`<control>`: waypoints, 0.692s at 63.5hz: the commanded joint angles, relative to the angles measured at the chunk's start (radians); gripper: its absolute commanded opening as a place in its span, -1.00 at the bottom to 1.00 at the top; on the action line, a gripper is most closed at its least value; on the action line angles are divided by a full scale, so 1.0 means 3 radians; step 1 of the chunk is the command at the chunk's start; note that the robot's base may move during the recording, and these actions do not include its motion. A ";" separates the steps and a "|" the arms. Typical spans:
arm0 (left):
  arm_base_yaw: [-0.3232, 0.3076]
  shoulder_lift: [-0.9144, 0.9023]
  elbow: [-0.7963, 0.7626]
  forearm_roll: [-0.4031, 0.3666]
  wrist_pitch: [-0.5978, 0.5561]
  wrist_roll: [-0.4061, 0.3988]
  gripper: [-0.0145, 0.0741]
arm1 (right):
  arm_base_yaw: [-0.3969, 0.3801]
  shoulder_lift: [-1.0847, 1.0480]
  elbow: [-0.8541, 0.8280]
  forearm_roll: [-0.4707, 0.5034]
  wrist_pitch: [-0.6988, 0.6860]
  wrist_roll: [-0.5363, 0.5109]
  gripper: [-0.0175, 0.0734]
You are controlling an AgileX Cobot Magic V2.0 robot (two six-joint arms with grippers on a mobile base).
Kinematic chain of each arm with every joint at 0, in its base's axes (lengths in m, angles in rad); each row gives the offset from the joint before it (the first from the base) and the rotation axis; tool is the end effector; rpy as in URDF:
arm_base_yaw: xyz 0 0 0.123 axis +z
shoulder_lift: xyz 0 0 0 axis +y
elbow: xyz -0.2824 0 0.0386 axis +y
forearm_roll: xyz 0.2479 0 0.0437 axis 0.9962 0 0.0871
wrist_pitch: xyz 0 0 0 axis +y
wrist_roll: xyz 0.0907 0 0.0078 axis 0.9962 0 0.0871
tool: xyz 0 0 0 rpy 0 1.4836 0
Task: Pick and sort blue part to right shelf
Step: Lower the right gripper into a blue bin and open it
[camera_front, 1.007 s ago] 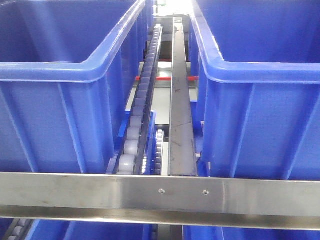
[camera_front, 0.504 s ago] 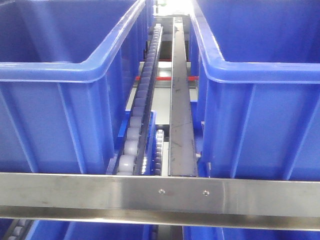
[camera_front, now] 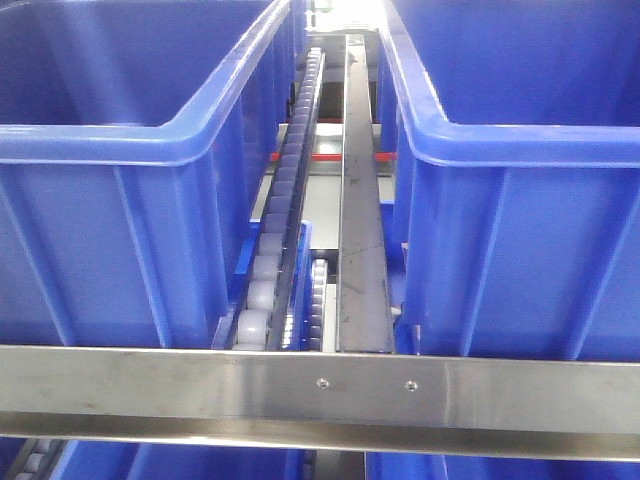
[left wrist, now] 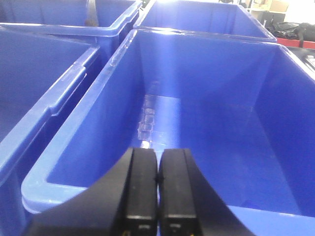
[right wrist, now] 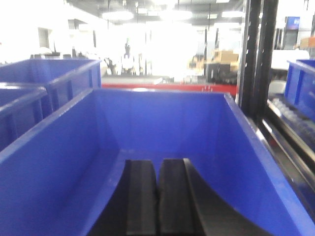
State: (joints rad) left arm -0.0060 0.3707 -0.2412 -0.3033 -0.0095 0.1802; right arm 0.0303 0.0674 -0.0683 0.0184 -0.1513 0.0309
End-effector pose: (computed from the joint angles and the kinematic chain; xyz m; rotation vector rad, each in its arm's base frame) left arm 0.0932 -0.0003 0.2695 -0.0961 1.6020 -0.0979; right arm 0.0572 0.0015 0.2459 0.0149 1.3316 0.0655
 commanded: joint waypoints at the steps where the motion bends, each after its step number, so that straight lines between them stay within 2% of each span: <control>1: -0.0004 0.0011 -0.0100 -0.0027 -0.0295 -0.0016 -0.37 | -0.0017 -0.0139 0.0029 0.0004 -0.0071 -0.0004 -0.49; 12: -0.0004 0.0011 -0.0100 -0.0027 -0.0295 -0.0016 -0.37 | -0.0021 -0.0328 0.0254 0.0004 0.0312 -0.0004 -0.49; 24: -0.0004 0.0011 -0.0100 -0.0027 -0.0295 -0.0016 -0.37 | -0.0149 -0.0332 0.0259 0.0004 0.0169 -0.0004 -0.49; 44: -0.0004 0.0011 -0.0100 -0.0027 -0.0295 -0.0016 -0.37 | -0.0150 -0.0332 0.0259 0.0012 0.0149 -0.0001 -0.49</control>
State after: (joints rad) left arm -0.0060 0.3707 -0.2412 -0.3033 -0.0095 0.1802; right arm -0.0077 -0.0097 0.0317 0.0184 -0.0053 0.0309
